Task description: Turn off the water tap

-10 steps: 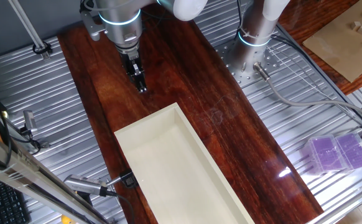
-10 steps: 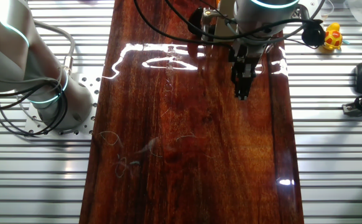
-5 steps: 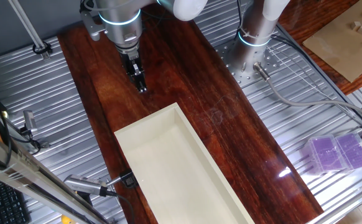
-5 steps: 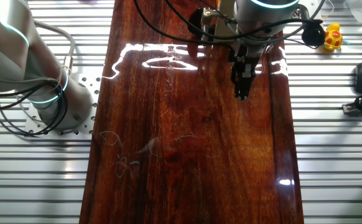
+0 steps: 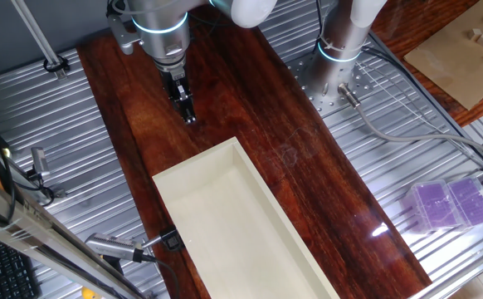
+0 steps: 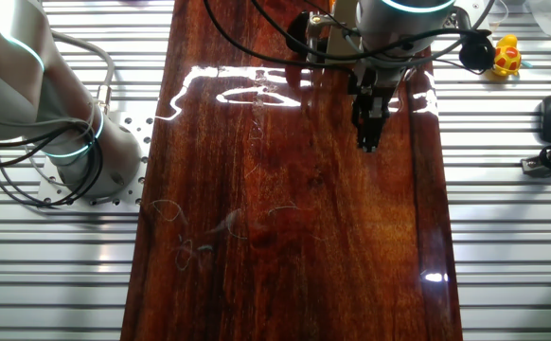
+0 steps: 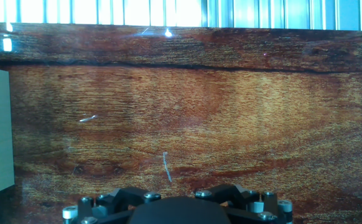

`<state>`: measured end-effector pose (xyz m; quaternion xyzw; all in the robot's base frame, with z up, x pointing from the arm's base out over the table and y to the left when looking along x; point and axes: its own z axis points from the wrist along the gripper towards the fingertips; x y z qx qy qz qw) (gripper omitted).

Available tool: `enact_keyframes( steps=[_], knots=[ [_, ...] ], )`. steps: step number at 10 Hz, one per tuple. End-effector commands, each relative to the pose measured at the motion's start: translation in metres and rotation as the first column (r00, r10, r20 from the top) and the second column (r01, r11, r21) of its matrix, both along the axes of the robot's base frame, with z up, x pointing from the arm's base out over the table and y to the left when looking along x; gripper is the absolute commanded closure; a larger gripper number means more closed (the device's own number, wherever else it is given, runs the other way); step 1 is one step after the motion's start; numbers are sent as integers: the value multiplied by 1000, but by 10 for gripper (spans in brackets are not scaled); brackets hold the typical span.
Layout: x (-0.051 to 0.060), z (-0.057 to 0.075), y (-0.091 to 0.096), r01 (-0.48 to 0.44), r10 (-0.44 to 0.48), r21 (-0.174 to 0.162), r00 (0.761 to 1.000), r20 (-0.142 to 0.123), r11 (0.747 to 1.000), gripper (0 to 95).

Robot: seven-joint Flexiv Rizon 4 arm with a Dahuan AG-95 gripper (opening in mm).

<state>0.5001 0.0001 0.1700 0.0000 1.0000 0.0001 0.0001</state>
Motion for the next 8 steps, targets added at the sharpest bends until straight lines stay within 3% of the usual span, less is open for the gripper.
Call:
enact_keyframes(
  steps=[1,2,8],
  knots=[
    [0,0,0,0,0,0,1000,0,1000,0],
    [-3,-1,0,-66,66,11,998,-1,998,950],
    [-5,-2,0,-60,60,7,998,-5,998,950]
  ],
)
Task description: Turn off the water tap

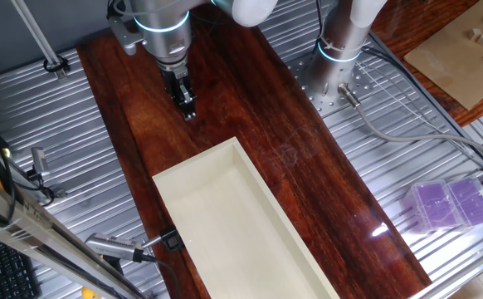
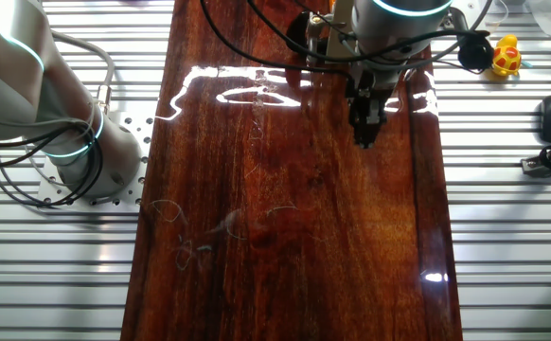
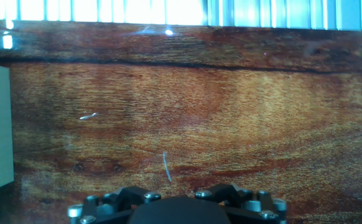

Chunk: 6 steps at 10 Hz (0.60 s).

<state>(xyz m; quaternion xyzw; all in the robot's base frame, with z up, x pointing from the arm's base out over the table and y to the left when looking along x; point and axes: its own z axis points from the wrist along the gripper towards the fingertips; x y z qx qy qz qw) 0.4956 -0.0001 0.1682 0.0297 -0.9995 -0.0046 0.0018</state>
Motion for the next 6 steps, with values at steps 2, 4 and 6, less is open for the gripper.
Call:
enact_keyframes(
  steps=[2,4,6],
  knots=[
    [0,0,0,-1,1,-2,1000,-1,1000,950],
    [0,0,0,-2,2,-3,1000,-1,1000,950],
    [0,0,0,-4,4,-3,1000,-1,1000,950]
  ],
)
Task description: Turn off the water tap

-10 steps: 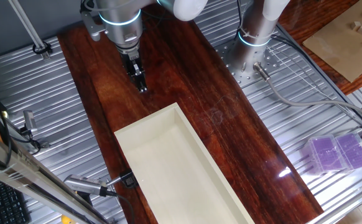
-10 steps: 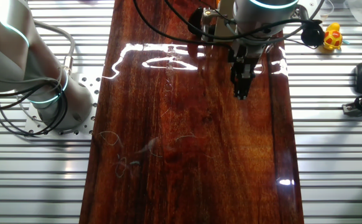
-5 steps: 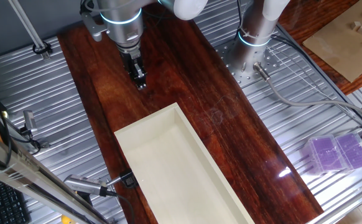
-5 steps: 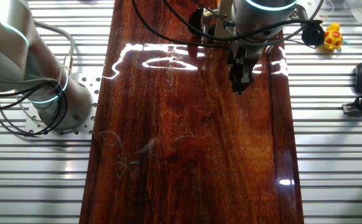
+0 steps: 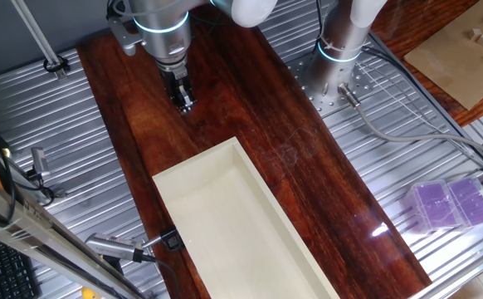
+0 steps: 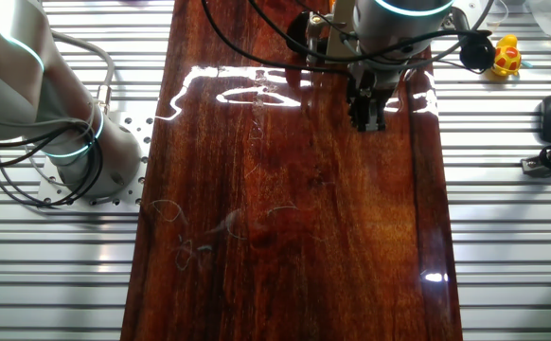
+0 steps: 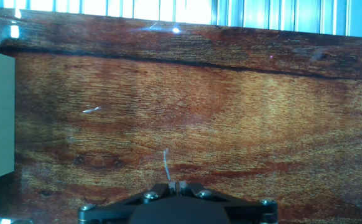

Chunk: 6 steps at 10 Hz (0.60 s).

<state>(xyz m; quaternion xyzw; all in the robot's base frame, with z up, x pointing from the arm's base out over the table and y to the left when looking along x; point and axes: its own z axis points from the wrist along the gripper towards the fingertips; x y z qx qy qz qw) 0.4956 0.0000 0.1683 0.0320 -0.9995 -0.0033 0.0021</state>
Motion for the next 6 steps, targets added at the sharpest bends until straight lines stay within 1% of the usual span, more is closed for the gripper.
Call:
enact_keyframes(
  steps=[1,6],
  knots=[
    [0,0,0,-6,6,-3,1000,-4,1000,950],
    [0,0,0,-9,9,-4,1000,-4,1000,950]
  ],
)
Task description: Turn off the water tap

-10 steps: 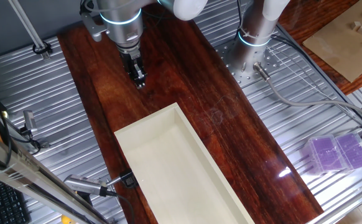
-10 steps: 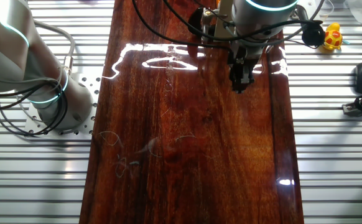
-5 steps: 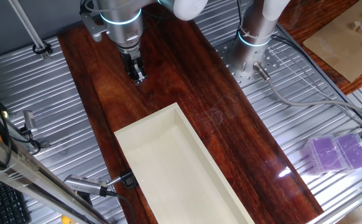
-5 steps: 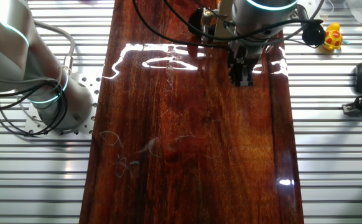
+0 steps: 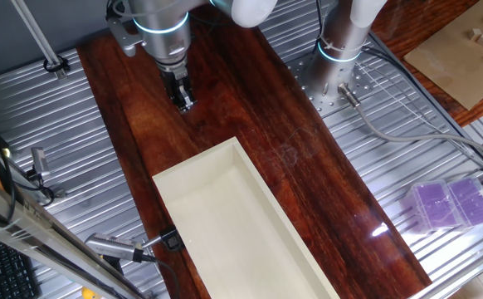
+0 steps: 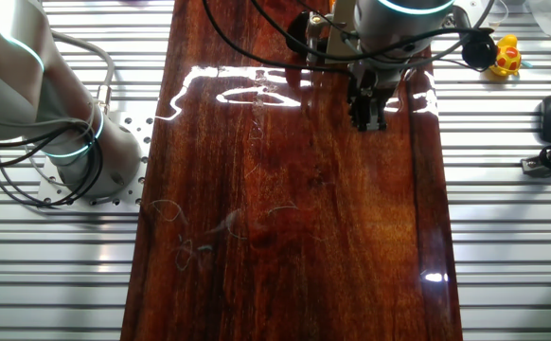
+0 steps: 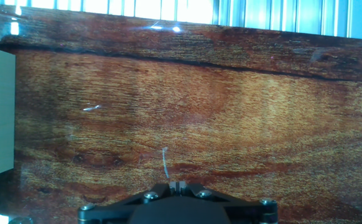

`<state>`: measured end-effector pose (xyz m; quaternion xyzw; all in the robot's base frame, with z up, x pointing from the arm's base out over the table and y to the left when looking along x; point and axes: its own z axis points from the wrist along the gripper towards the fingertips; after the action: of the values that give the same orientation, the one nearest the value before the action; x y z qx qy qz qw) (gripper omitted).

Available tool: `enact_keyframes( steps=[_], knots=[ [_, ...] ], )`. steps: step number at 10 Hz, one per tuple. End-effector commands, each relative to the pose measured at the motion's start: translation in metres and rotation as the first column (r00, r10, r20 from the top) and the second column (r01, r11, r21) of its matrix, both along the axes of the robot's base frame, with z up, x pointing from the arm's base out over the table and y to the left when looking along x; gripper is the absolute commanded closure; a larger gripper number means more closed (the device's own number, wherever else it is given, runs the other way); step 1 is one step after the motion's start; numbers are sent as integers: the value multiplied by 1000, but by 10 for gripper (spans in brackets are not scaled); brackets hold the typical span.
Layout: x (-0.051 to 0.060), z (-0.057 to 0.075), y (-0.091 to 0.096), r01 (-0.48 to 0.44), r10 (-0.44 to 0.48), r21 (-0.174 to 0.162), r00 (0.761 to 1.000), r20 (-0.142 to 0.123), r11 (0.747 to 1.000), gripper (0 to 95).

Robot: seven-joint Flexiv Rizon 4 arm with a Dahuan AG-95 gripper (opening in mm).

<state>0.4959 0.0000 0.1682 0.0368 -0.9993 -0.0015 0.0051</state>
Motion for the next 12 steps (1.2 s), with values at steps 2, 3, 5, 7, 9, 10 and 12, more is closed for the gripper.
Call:
enact_keyframes(
  steps=[2,3,5,7,9,10,12],
  knots=[
    [0,0,0,1,-1,0,1000,3,1000,950],
    [0,0,0,0,0,0,1000,1,1000,950],
    [0,0,0,1,-1,0,1000,3,1000,950],
    [0,0,0,-5,5,-2,1000,3,1000,950],
    [0,0,0,-7,7,-3,1000,2,1000,950],
    [0,0,0,-7,7,-2,1000,2,1000,950],
    [0,0,0,-6,6,-2,1000,0,1000,950]
  ],
)
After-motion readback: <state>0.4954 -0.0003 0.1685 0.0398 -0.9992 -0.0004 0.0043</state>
